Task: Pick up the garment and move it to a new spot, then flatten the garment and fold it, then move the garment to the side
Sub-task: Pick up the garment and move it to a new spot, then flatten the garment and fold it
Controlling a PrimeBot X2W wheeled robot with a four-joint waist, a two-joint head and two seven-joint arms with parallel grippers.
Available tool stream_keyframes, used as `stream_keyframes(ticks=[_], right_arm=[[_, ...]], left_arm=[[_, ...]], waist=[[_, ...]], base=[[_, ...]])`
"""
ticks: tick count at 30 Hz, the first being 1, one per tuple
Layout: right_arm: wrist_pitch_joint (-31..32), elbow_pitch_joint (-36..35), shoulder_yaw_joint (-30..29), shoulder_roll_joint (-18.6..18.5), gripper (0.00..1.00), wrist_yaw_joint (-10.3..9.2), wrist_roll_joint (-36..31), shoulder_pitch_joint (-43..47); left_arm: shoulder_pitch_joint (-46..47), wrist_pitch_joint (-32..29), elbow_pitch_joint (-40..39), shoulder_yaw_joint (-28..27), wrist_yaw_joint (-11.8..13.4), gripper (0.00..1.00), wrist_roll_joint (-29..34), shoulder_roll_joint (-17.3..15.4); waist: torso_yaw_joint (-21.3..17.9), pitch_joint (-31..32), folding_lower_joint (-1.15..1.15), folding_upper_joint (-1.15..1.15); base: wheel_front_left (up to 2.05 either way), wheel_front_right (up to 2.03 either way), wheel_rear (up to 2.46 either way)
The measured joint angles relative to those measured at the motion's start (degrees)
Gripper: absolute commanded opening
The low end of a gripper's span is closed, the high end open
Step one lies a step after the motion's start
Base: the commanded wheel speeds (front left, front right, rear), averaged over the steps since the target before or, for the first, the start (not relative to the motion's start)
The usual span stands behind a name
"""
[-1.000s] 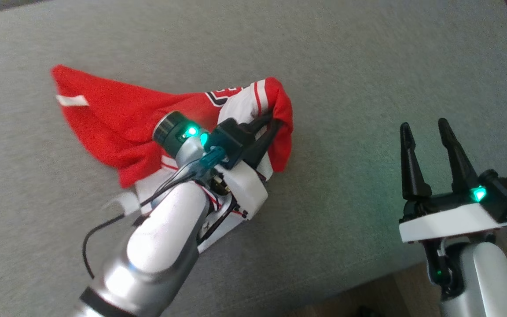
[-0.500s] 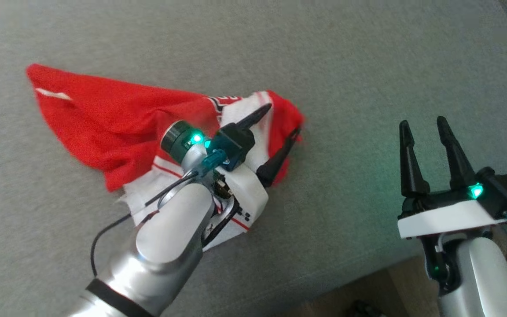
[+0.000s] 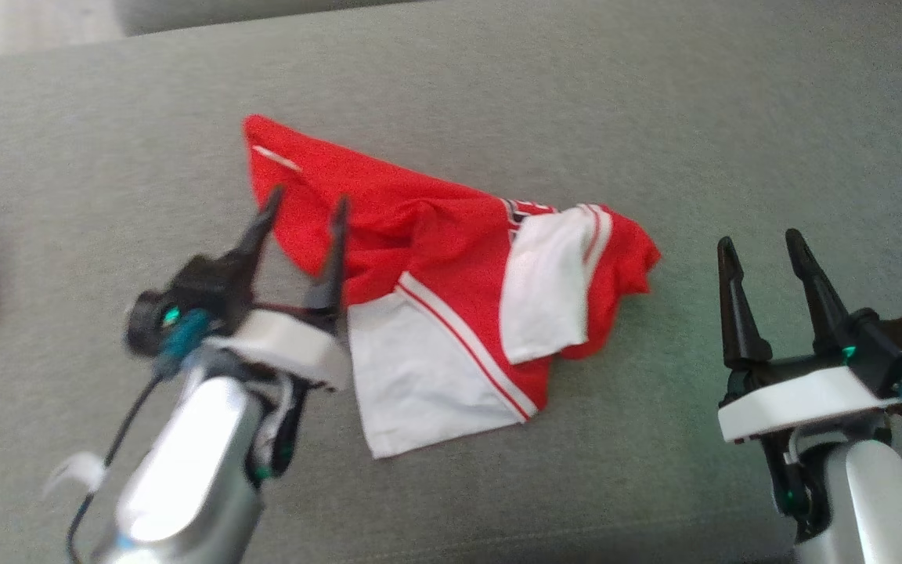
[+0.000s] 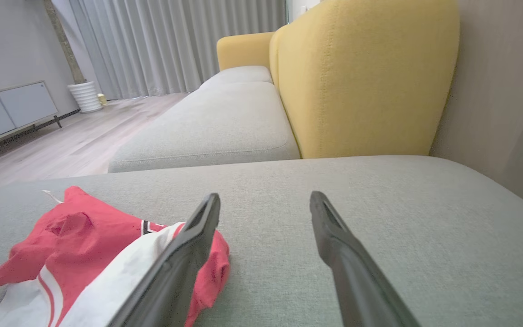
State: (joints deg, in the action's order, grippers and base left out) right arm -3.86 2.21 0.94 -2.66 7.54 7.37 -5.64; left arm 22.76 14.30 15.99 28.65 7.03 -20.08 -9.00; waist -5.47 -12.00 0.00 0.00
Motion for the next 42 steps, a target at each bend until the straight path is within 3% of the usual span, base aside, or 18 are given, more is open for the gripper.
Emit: stream_keyframes(ticks=[4, 10, 29, 42], right_arm=[[0.98, -0.37, 0.02, 0.0, 1.0, 0.0, -0.46, 0.67], [1.88, -0.53, 0.04, 0.0, 1.0, -0.01, -0.91, 1.46], [4.42, -1.77, 0.13, 0.02, 1.0, 0.0, -1.31, 11.13], [4.98, -2.7, 0.01, 0.03, 1.0, 0.0, -1.31, 11.16]], left_arm=[[-4.78, 0.0, -2.8, -5.03, 2.14, 1.0, -0.42, -1.8], [-11.86, 0.0, -5.11, -9.32, 2.61, 1.0, -0.84, -3.86], [-24.51, -0.02, -9.51, -9.31, 3.67, 1.0, -0.66, -5.56], [-24.76, -0.1, -10.46, -9.21, 4.07, 1.0, -0.86, -5.66]], waist=[[3.23, 1.73, 0.0, 0.0], [5.84, 4.65, 0.0, 0.0], [5.81, 12.52, 0.0, 0.0], [6.01, 12.54, 0.0, 0.0]], base=[[0.0, 0.0, 0.0], [0.0, 0.0, 0.0], [0.0, 0.0, 0.0], [0.0, 0.0, 0.0]])
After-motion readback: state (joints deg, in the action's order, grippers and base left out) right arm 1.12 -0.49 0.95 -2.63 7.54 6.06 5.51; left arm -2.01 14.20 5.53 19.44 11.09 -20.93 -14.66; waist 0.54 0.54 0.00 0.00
